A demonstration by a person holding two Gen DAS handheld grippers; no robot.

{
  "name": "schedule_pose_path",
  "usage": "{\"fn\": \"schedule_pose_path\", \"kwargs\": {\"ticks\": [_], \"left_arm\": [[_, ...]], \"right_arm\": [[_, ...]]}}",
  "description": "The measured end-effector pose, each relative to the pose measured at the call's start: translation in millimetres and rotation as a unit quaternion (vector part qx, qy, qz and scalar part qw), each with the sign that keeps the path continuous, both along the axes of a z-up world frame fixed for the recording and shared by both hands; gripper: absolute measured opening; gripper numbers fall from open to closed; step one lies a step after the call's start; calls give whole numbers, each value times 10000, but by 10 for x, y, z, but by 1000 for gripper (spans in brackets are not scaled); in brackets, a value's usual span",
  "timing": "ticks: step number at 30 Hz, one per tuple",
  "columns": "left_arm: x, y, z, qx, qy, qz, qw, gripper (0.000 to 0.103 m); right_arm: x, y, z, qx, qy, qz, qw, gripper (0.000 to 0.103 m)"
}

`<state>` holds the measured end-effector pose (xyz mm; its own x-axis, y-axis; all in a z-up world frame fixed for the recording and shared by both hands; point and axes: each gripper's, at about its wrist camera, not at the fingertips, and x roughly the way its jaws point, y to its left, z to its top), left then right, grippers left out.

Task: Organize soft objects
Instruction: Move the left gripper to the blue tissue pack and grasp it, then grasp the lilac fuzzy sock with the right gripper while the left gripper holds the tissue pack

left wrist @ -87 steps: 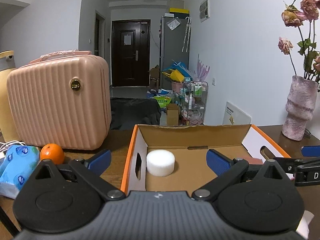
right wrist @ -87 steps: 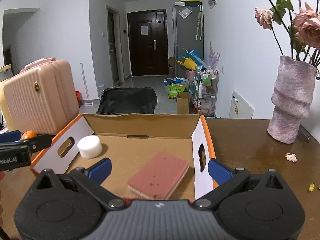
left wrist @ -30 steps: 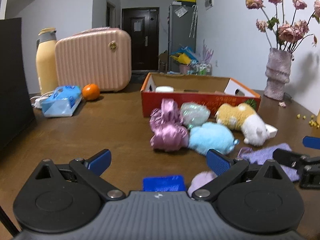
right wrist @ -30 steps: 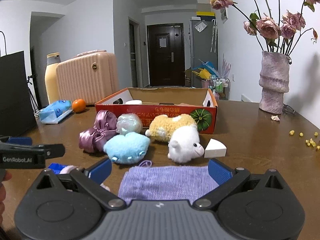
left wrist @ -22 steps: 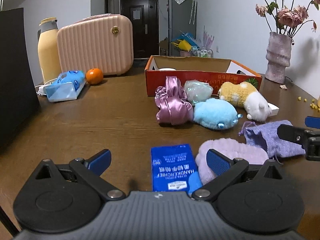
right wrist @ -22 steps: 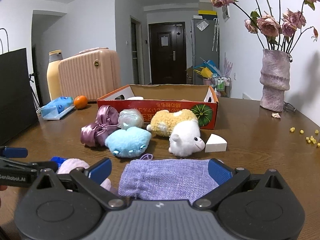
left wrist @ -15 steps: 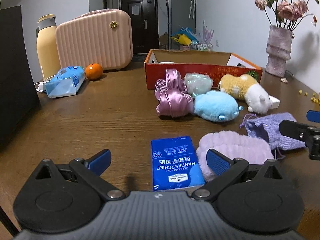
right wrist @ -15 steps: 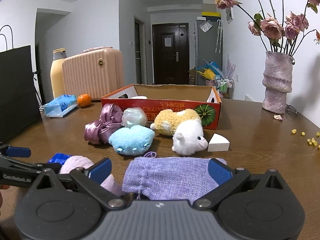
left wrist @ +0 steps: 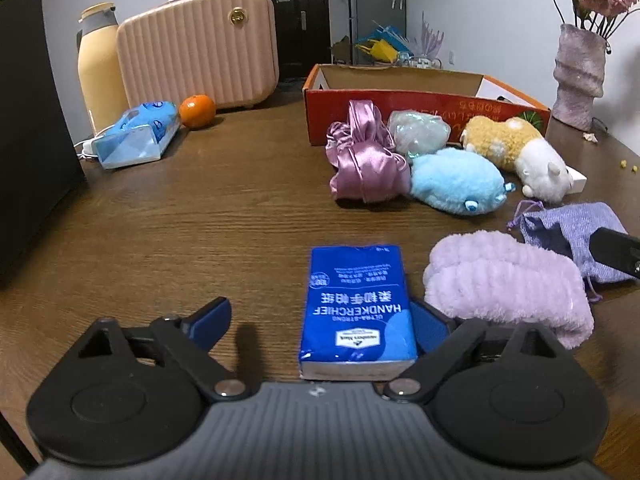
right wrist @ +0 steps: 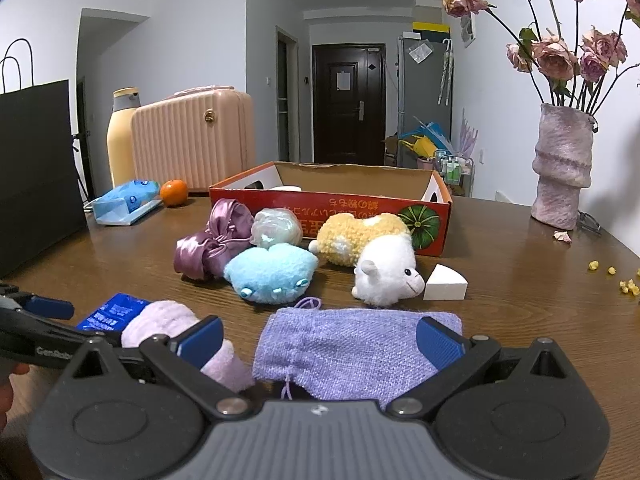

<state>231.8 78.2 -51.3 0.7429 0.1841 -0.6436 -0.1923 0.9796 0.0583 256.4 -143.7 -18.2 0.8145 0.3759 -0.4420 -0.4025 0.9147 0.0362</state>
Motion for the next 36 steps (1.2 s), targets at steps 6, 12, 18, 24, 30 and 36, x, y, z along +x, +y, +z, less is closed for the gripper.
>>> {"fn": "schedule_pose_path", "kwargs": {"ticks": [6,12,18,24,30,36], "left_arm": [[29,-2,-28,-151,70,-236,9996,53],[4,-1,-15,-337,-23,-399,9986,52],[-59,112,34,-396,-202,-353,9984,52],[-119,263,63,-457,-317,-275,9981,52],[-190,399,83,-515,-418,-267,9974,52],[-245,490,95,-524,-479,-273,9971,52]], "right_arm": [[-23,22,-2,-32,-51,55,10000,103],[-55,76,-4,-88,-137,136,9998,103],[-105,206,0,-93,-176,352,9992,103],[-135,437,-10,-144,-93,646,9978,103],[-153,683,-51,-294,53,859,9959,103],[-109,857,-103,-447,207,941,9943,103]]}}
